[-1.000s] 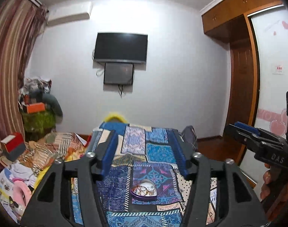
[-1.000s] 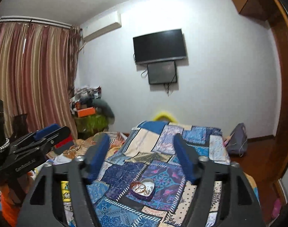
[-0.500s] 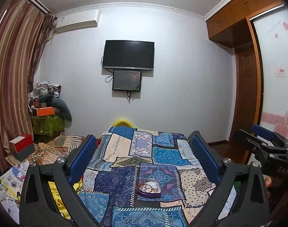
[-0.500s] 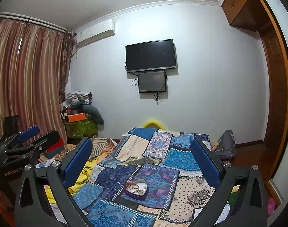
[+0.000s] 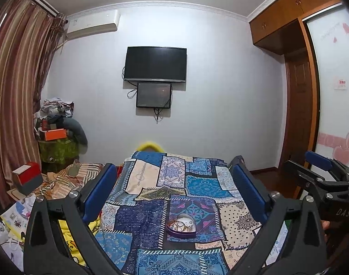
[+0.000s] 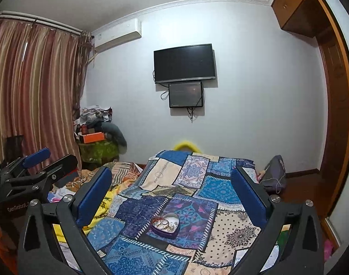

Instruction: Organize jewelry

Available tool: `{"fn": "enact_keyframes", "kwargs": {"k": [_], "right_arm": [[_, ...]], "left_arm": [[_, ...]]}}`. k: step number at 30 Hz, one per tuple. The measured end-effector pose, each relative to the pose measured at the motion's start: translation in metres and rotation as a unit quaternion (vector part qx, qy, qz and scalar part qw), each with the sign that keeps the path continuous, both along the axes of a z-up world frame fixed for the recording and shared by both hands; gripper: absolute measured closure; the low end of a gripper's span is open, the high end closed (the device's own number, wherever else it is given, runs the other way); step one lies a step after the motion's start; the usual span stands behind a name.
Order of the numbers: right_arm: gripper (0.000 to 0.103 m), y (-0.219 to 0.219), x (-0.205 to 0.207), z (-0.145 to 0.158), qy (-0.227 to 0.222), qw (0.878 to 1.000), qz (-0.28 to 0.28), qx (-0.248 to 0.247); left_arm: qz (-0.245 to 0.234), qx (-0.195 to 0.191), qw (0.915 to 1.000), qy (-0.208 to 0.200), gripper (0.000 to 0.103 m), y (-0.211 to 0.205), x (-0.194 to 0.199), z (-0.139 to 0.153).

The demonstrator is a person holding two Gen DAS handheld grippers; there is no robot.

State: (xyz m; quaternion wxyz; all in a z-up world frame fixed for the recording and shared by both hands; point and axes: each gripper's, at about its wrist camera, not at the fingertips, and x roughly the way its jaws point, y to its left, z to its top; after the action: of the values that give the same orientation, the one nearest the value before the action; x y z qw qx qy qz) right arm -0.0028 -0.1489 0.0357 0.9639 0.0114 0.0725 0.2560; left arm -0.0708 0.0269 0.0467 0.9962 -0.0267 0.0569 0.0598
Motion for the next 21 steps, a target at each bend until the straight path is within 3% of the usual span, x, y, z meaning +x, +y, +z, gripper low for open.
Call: {"fn": "enact_keyframes", "kwargs": {"k": [21], "right_arm": [[0.0,-0.0038,-0.0011,0.0009,0.008,1.0,-0.004,-0.002]], "left_arm": [[-0.002,0.004,1.0,0.005,0.001,-0.0008,0.0041,-0.0035]]}}
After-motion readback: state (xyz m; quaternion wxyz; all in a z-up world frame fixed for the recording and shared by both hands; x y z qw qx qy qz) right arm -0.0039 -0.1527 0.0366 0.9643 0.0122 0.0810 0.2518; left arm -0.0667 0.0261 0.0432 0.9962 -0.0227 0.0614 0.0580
